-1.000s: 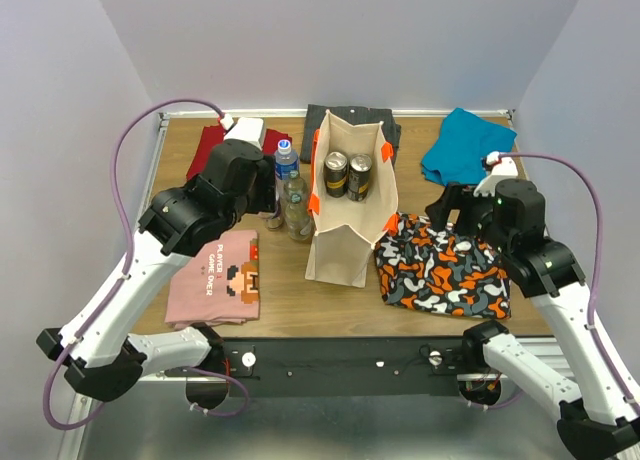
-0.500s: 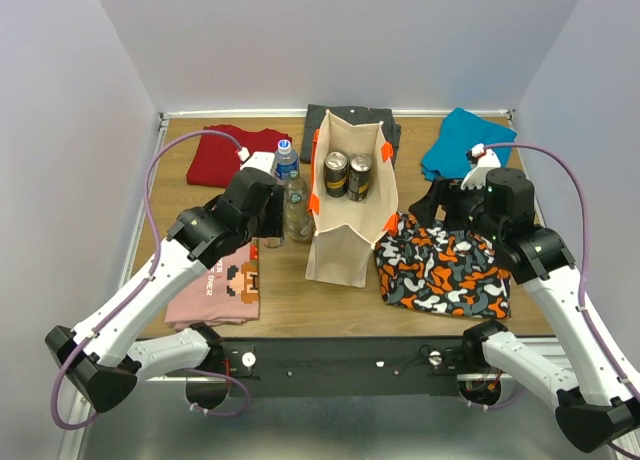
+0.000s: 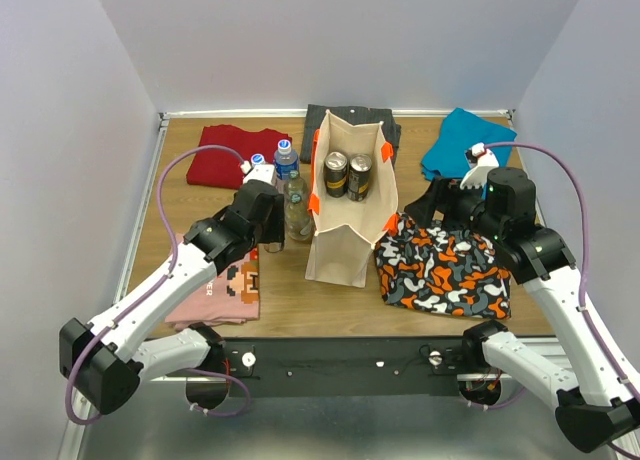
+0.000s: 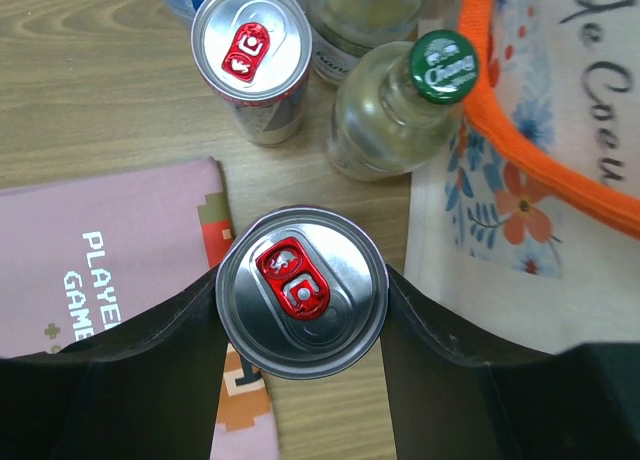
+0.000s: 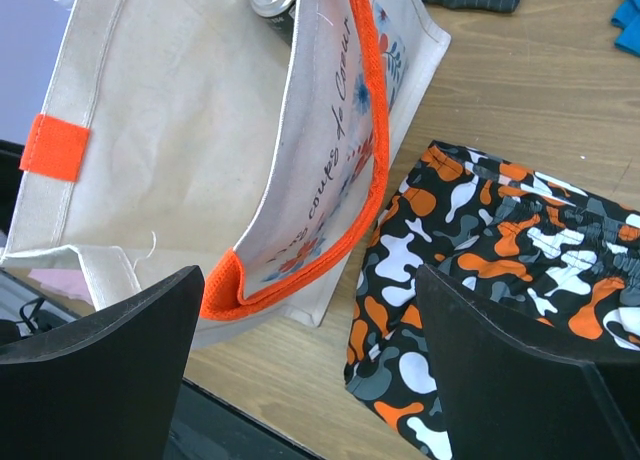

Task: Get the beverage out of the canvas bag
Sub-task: Place the drink at the center of the board.

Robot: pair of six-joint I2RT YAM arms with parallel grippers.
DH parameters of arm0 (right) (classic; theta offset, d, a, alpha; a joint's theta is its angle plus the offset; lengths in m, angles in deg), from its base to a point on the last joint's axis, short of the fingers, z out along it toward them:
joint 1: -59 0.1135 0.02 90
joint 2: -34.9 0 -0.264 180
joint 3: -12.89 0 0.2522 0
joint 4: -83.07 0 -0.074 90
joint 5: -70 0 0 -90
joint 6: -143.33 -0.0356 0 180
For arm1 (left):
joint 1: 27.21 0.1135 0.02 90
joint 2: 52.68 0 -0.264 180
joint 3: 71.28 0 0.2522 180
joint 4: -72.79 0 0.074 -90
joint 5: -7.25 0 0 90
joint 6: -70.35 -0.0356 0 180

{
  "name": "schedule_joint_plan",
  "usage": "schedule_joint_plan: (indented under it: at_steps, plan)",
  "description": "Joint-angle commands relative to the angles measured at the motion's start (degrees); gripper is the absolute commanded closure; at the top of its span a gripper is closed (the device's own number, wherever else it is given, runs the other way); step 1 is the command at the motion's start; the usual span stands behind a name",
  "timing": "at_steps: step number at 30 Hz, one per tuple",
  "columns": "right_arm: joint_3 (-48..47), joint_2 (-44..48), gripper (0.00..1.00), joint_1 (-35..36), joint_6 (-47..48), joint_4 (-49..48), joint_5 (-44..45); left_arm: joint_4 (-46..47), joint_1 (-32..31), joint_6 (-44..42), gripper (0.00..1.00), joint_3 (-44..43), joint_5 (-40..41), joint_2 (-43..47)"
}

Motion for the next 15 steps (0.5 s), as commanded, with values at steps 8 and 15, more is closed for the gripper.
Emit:
schedule_joint_plan:
  at_steps: [8, 15]
  plan:
    - [-0.37, 1.92, 0.05, 0.01, -0.54, 0.79, 3.23, 14.84, 0.81, -1.49, 1.00, 6.68, 3.55, -0.18]
    - [0.33, 2.27, 0.05, 0.01, -0.63, 1.06, 3.58, 16.87, 0.89, -1.14, 1.00, 7.56, 6.45, -0.79]
